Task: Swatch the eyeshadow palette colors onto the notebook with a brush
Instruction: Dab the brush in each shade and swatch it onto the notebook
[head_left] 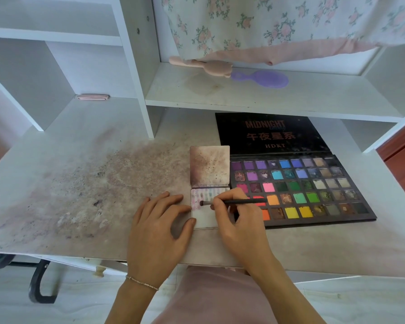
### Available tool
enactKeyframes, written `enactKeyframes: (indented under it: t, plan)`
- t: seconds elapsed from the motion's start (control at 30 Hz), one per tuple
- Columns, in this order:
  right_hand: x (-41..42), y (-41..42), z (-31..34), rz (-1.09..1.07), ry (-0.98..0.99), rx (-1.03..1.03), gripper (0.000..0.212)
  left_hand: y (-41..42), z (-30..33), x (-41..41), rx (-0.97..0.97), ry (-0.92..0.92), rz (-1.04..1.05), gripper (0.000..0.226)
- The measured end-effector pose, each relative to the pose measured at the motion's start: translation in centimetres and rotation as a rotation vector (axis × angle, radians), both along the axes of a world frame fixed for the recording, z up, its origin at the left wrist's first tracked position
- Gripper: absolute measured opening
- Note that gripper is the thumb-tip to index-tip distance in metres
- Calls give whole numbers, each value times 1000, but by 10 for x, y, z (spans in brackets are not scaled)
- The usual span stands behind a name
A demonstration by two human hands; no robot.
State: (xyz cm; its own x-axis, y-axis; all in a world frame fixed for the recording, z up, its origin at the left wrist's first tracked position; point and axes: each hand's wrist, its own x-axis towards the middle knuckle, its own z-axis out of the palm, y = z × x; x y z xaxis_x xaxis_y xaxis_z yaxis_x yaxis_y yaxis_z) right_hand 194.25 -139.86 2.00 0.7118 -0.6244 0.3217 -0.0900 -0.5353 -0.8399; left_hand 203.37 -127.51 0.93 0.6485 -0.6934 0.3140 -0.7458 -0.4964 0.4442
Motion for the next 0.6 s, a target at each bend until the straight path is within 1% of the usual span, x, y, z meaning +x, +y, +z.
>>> enactKeyframes:
  t: [0.1, 0.3, 0.4, 0.53, 0.6]
  plan:
    - [-3, -2, 3, -62, -100, 65, 19, 0, 0, 0, -4, 15, 3, 36]
    - [-19, -12, 2, -172, -173, 100, 18, 1, -1, 1, -5, 17, 6, 34]
    - [-33, -23, 5, -211, -172, 77, 19, 1, -2, 1, -1, 10, -2, 39]
    - [-52, -42, 7, -284, -145, 71, 21, 1, -2, 1, 1, -1, -2, 40]
    - [-60, -51, 6, -329, -94, 54, 29, 0, -2, 1, 3, -8, -3, 41]
